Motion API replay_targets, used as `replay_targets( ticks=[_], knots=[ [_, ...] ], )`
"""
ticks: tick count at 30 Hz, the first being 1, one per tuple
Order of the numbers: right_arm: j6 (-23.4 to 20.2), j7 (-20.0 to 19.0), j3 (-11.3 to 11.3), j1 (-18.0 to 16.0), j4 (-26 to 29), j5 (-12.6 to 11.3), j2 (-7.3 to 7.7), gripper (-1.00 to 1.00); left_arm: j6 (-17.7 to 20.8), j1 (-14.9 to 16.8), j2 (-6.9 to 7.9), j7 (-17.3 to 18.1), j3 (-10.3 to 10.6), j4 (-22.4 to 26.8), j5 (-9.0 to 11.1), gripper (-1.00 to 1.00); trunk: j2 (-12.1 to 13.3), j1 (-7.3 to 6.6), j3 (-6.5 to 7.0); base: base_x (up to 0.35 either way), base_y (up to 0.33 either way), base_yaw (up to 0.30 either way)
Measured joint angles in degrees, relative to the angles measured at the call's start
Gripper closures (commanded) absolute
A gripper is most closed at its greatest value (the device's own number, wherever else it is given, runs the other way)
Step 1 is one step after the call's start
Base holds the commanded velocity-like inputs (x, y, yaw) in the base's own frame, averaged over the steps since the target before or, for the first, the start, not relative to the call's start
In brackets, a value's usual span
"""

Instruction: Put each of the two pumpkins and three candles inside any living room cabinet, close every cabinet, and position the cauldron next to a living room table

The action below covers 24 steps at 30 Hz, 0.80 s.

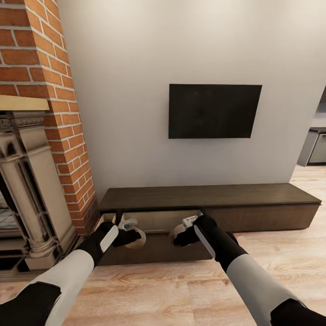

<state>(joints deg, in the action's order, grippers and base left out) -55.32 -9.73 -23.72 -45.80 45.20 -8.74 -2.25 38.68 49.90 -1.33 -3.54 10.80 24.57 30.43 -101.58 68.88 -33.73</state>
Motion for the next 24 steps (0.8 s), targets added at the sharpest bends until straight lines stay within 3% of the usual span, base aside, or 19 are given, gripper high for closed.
replay_targets(
  ticks=[3,8,13,16,24],
  knots=[
    [-0.11,-0.01,1.06,-0.1,-0.22,-0.01,0.02,1.0,5.52,0.03,-0.4,-0.67,0.1,4.59,-0.48,1.0,0.0,0.0,0.0,0.0,0.0,0.0],
    [-0.23,0.06,3.93,-0.26,-0.34,0.07,0.03,1.0,8.15,0.22,-1.79,-2.89,0.13,6.4,-0.51,1.0,0.0,0.0,0.0,0.0,0.0,0.0],
    [-0.41,0.2,4.7,-0.29,-0.33,-0.06,0.03,1.0,9.33,1.7,-2.3,-9.01,0.1,3.92,-0.66,1.0,0.0,0.0,0.0,0.0,0.0,0.0],
    [-0.53,0.23,4.81,-0.29,-0.33,0.01,0.03,1.0,10.36,3.17,-2.7,-10.91,0.04,1.42,-0.48,1.0,0.0,0.0,0.0,0.0,0.0,0.0],
    [-1.58,0.14,4.63,-0.29,-0.33,0.23,-0.01,1.0,11.21,4.36,-3.35,-11.98,0.0,-0.96,-0.51,1.0,0.0,0.0,0.0,0.0,0.0,0.0]
  ],
)
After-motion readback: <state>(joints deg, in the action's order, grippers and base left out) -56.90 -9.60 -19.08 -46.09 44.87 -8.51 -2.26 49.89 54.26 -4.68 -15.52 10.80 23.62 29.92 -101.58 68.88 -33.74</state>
